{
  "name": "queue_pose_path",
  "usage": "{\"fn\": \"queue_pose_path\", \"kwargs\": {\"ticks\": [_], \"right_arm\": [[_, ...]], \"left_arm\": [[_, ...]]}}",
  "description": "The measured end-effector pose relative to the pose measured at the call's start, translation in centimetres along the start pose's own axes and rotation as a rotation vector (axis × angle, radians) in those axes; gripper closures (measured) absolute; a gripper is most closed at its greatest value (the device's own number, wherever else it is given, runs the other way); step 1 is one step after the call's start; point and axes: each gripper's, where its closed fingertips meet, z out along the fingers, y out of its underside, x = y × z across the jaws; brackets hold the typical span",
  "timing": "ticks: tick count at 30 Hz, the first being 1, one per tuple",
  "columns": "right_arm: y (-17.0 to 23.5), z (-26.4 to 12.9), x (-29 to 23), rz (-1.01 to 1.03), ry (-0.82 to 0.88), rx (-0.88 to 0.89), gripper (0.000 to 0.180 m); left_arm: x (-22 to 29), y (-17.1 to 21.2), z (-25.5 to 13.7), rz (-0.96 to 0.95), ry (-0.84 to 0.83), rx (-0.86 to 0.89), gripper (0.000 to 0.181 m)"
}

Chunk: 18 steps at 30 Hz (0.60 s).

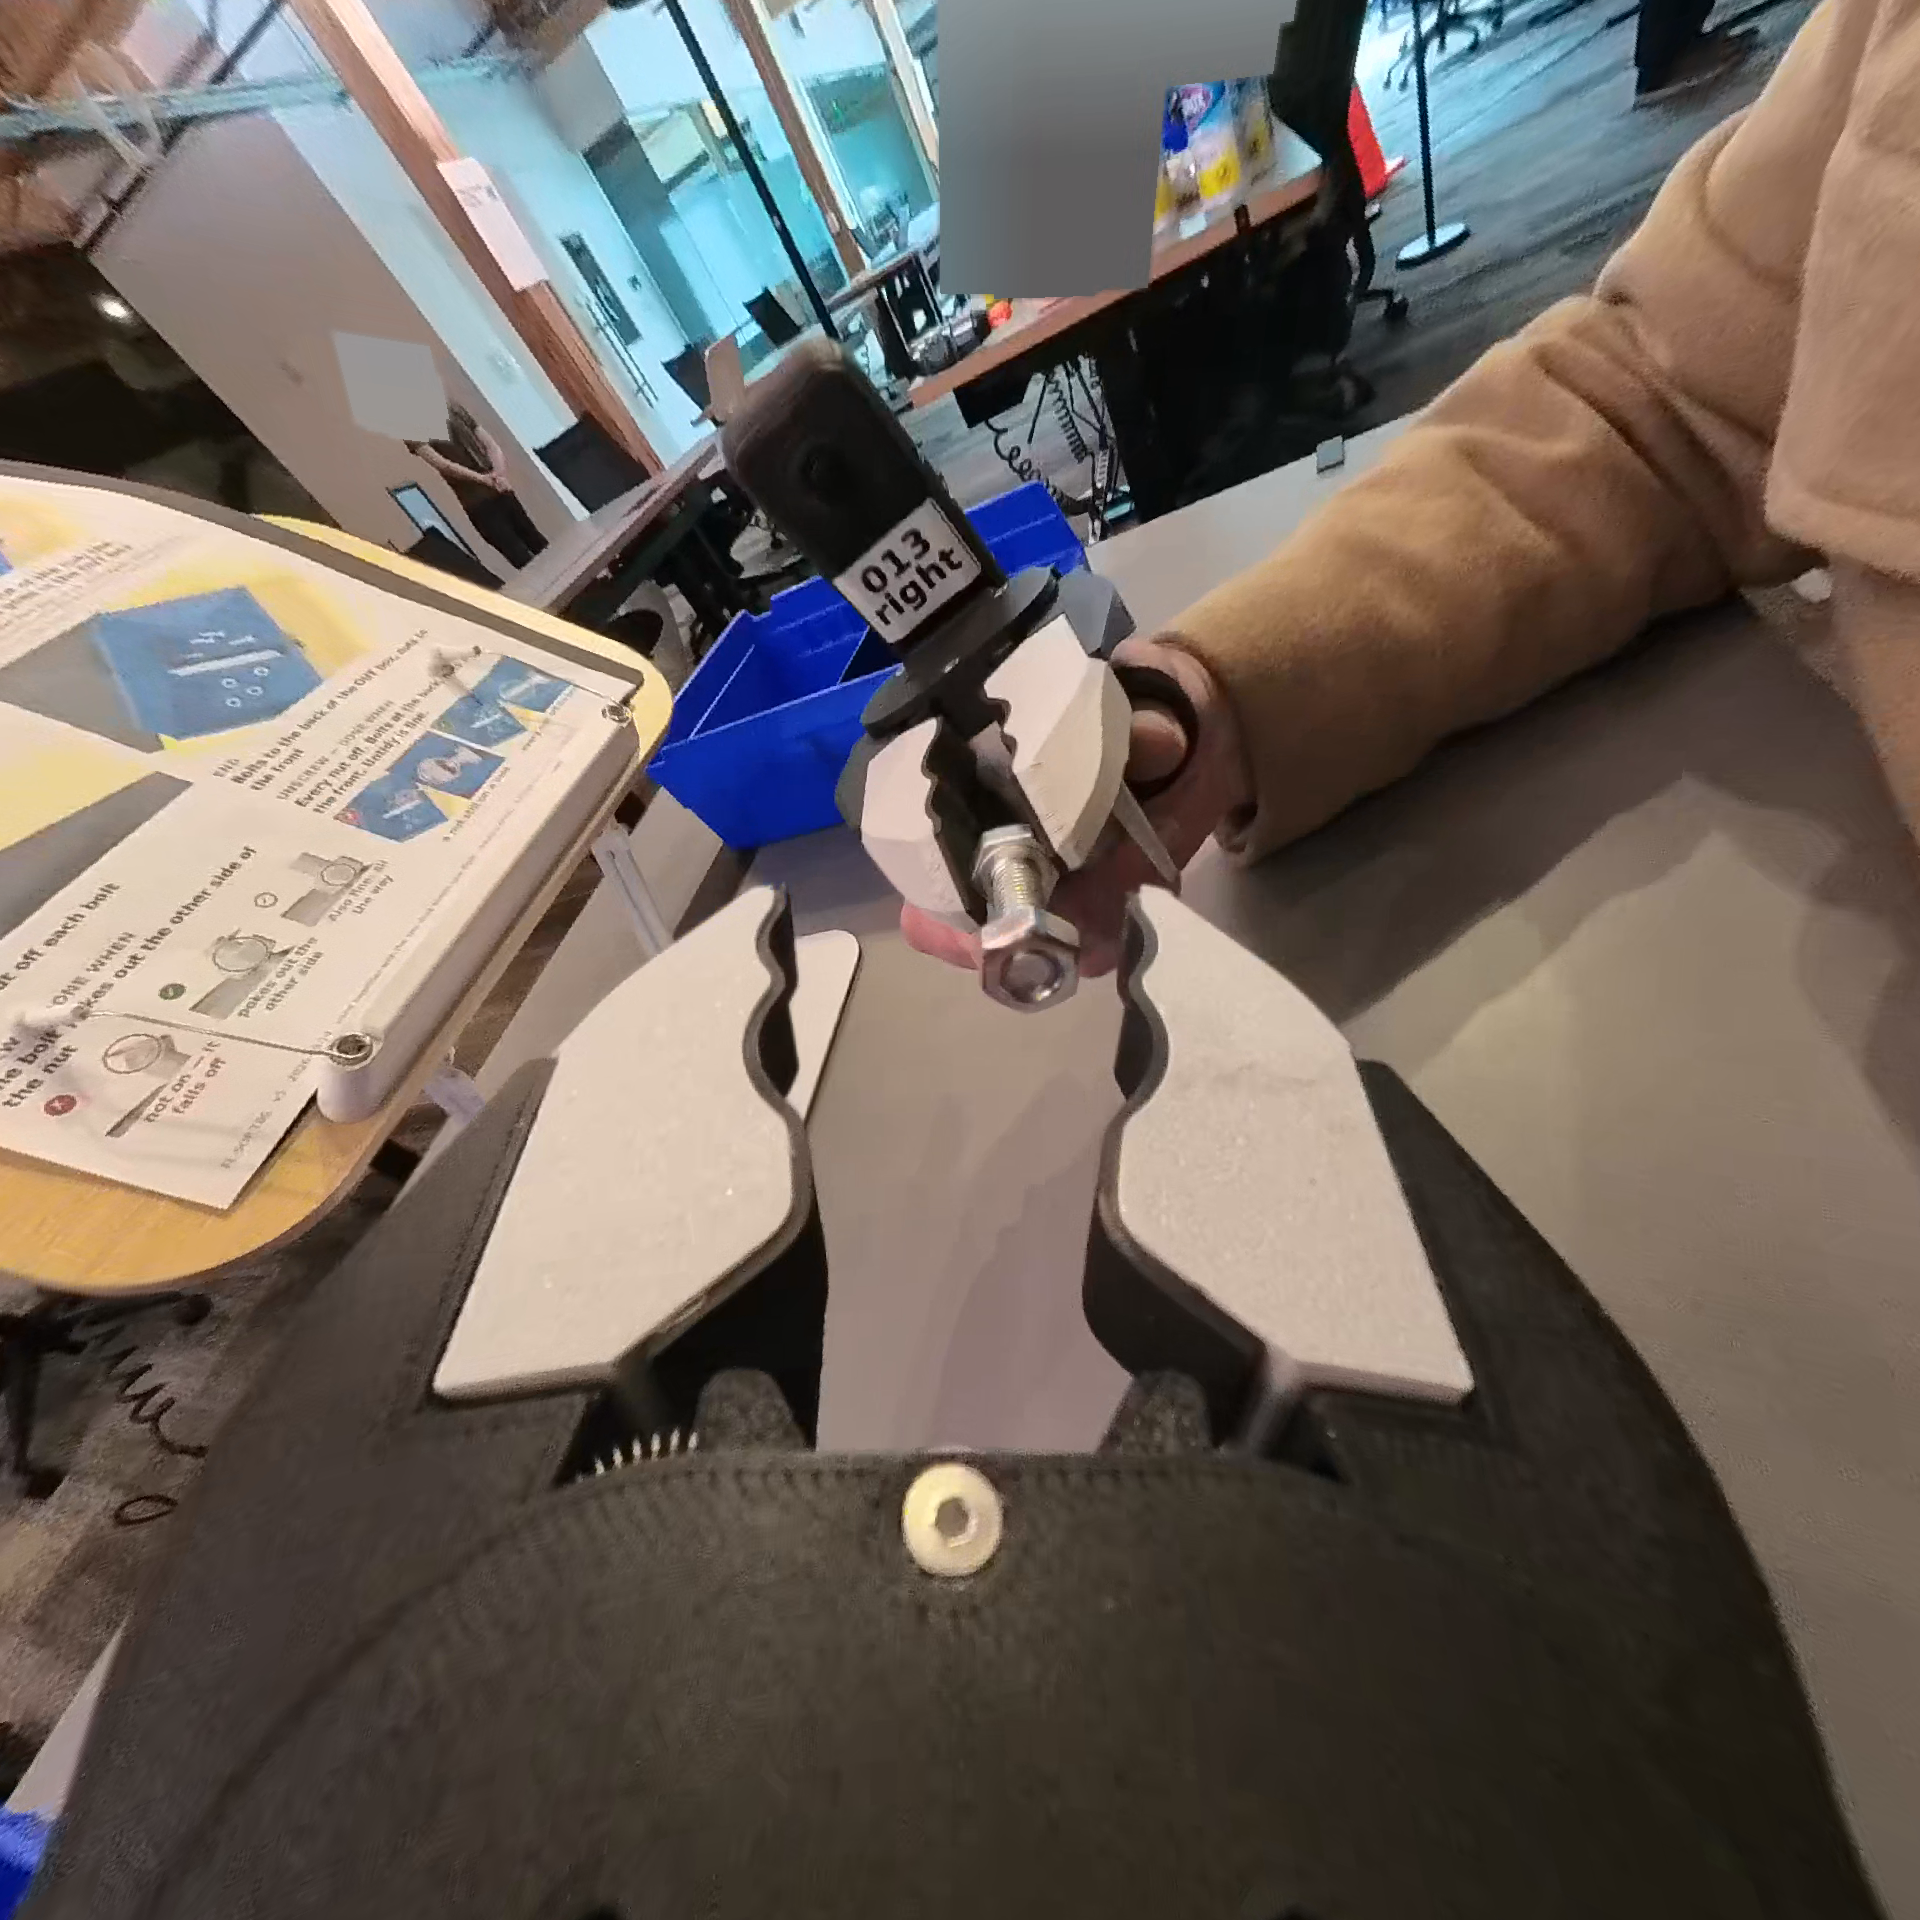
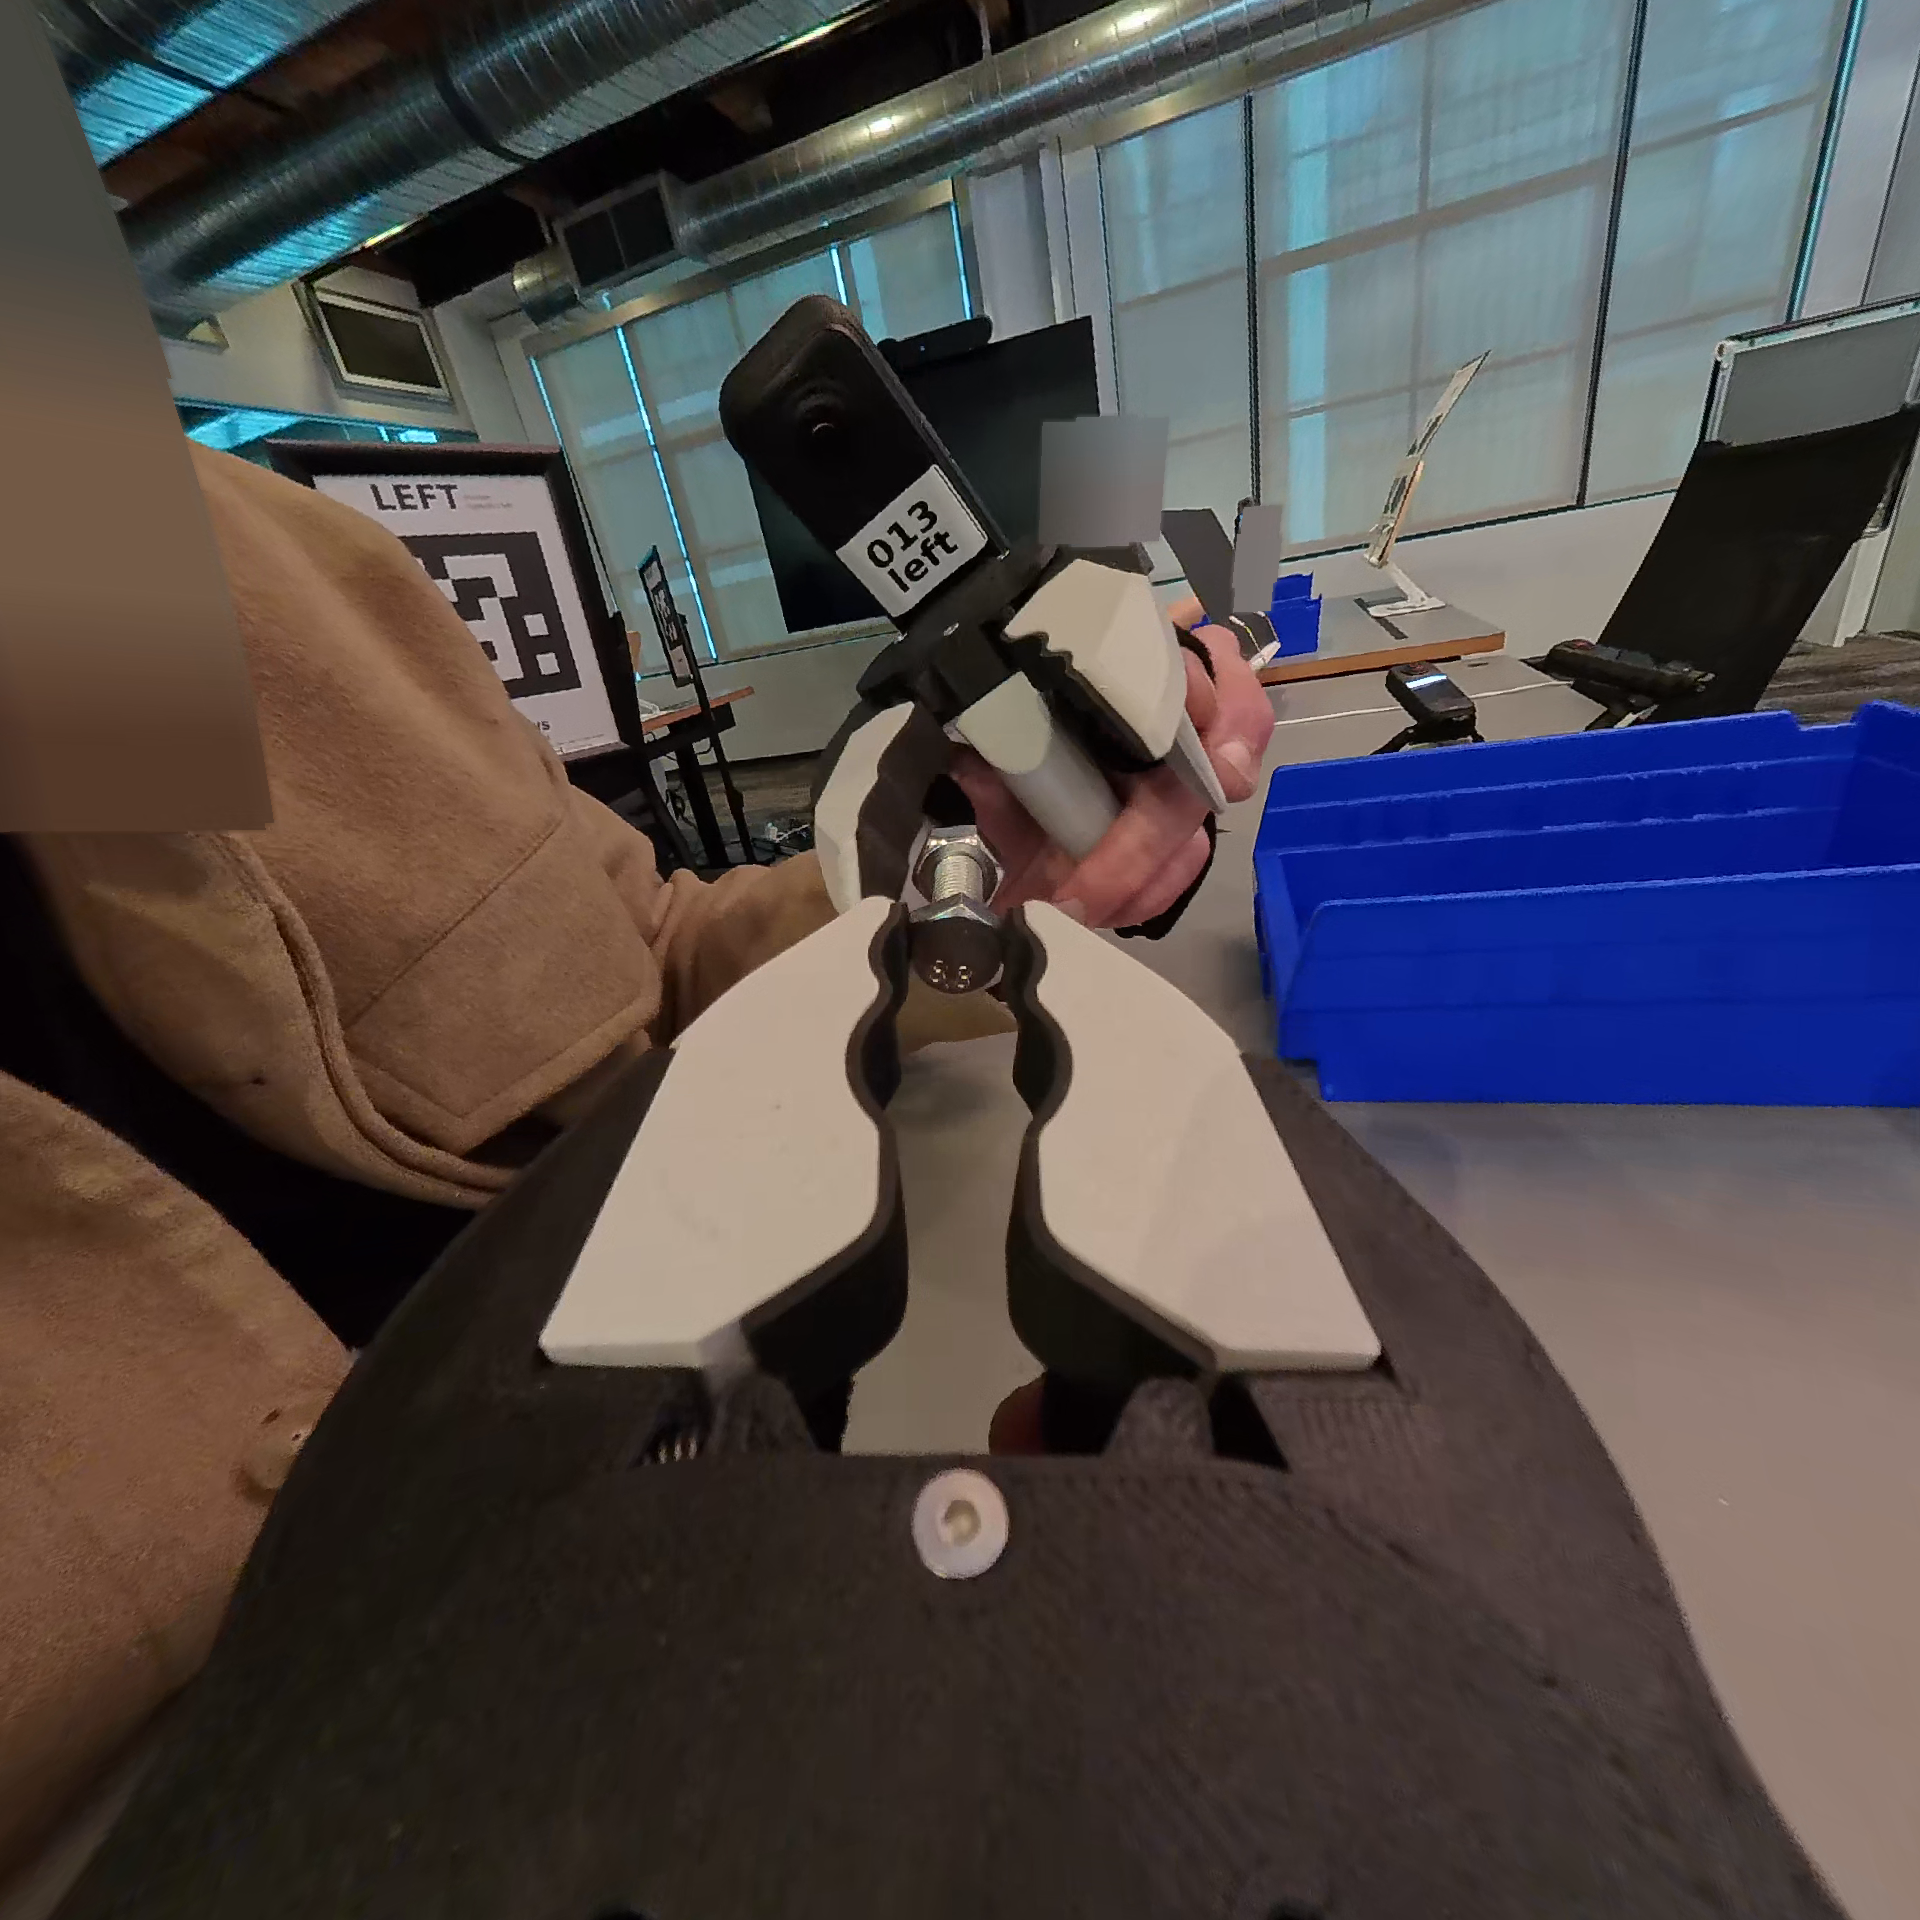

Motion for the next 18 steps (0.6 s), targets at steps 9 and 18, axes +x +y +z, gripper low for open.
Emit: {"fn": "queue_pose_path", "kwargs": {"ticks": [9,18], "right_arm": [[0.2,0.1,0.0,-0.006,0.007,-0.013,0.162],[0.3,0.1,0.1,-0.007,0.008,-0.011,0.162]], "left_arm": [[-0.6,-0.2,-0.3,-0.01,-0.034,0.015,0.127],[-0.8,-0.6,-0.8,-0.024,-0.033,0.044,0.128]]}}
